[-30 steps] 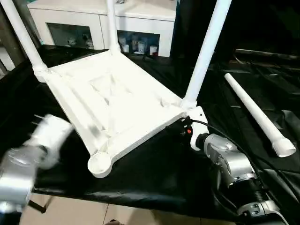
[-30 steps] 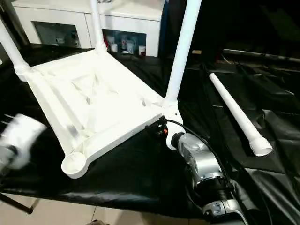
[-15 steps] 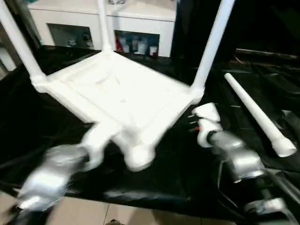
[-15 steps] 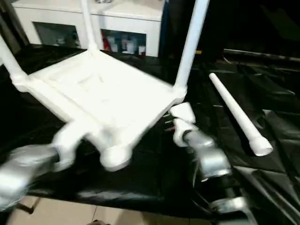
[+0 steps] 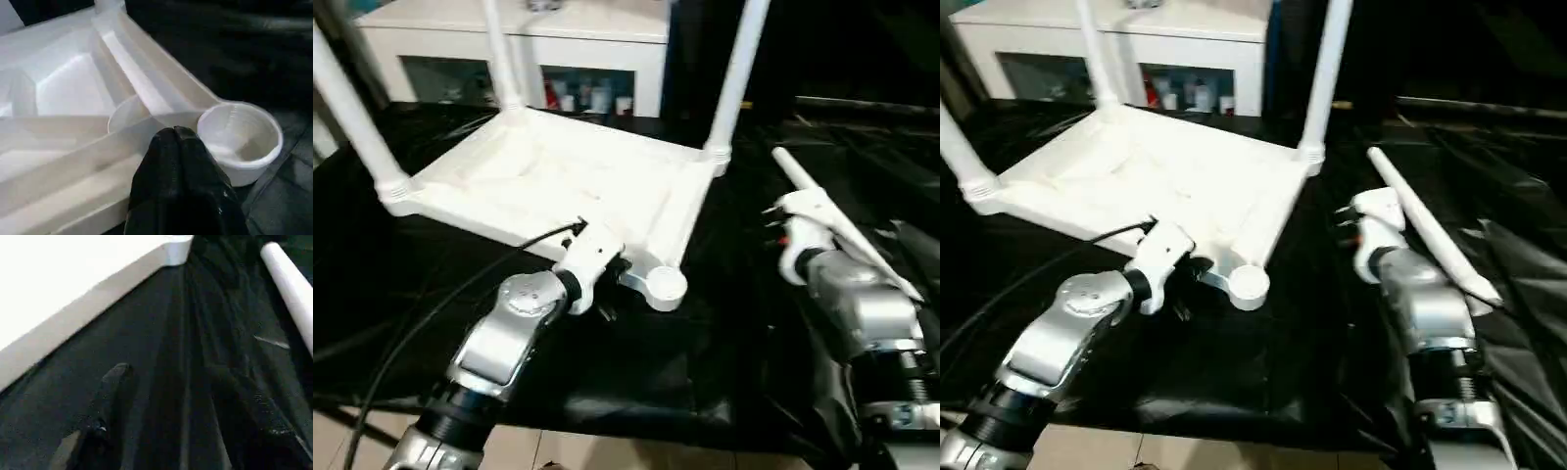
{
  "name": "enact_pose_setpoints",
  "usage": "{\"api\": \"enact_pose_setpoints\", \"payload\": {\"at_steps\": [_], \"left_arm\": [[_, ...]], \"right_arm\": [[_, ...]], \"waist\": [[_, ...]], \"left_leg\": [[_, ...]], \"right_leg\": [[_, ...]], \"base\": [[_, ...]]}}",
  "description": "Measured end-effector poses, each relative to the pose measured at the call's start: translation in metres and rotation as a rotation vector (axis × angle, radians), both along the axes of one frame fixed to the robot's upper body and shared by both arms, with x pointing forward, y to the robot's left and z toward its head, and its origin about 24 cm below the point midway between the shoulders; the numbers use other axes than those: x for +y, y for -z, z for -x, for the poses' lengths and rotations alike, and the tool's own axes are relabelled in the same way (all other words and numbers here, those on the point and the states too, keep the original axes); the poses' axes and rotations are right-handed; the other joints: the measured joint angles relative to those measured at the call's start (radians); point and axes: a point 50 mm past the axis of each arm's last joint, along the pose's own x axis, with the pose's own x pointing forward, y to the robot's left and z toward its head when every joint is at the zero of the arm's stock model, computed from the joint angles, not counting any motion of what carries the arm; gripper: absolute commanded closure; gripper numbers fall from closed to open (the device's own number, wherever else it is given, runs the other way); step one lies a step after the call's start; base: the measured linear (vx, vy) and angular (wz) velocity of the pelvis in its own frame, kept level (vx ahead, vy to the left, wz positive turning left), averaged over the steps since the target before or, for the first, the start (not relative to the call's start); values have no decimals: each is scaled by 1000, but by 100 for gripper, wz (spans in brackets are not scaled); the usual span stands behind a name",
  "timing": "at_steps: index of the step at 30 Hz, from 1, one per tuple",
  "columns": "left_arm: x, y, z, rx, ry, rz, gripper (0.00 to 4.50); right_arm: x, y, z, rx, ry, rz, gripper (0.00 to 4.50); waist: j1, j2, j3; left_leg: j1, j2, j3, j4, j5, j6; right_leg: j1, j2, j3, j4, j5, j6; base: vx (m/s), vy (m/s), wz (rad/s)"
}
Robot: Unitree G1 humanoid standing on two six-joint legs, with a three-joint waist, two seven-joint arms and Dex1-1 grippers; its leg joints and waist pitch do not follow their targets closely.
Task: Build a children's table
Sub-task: Rotate table base
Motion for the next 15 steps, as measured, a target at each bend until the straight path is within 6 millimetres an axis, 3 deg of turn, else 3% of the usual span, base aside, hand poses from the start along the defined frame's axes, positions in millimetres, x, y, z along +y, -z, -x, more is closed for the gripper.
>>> {"api": "enact_pose_setpoints", "payload": {"at_steps": [4, 5, 8, 14, 15], "left_arm": [[13, -2, 4, -5, -10, 28, 450], [16, -2, 5, -3, -10, 24, 450], [21, -4, 6, -4, 4, 31, 450], [30, -15, 9, -78, 79, -12, 450], [30, -18, 11, -72, 112, -7, 429]], "right_arm": [[-26, -9, -11, 52, 35, 69, 143], [-35, -14, -13, 53, 52, 91, 117], [-46, -19, -22, 75, 38, 98, 108], [-69, -20, -26, 136, 67, 117, 47], [-74, -20, -26, 150, 80, 122, 36]], "waist": [[2, -1, 0], [3, -1, 0], [4, -1, 0], [9, 0, 0], [10, 2, 0]], "left_leg": [[0, -1, 0, 2, 0, 0], [0, -1, 0, 2, 0, 0], [0, 0, 0, 3, 0, 0], [-2, 0, 0, 3, -1, 2], [-2, 0, 0, 3, -1, 2]], "right_leg": [[0, -1, 0, 1, 0, 0], [0, -1, 0, 1, 0, 0], [0, -1, 0, 2, 0, 0], [0, -1, 0, 2, 0, -1], [0, -1, 0, 2, 0, -1]], "base": [[0, 0, 0], [0, 0, 0], [0, 0, 0], [0, 0, 0], [0, 0, 0]]}}
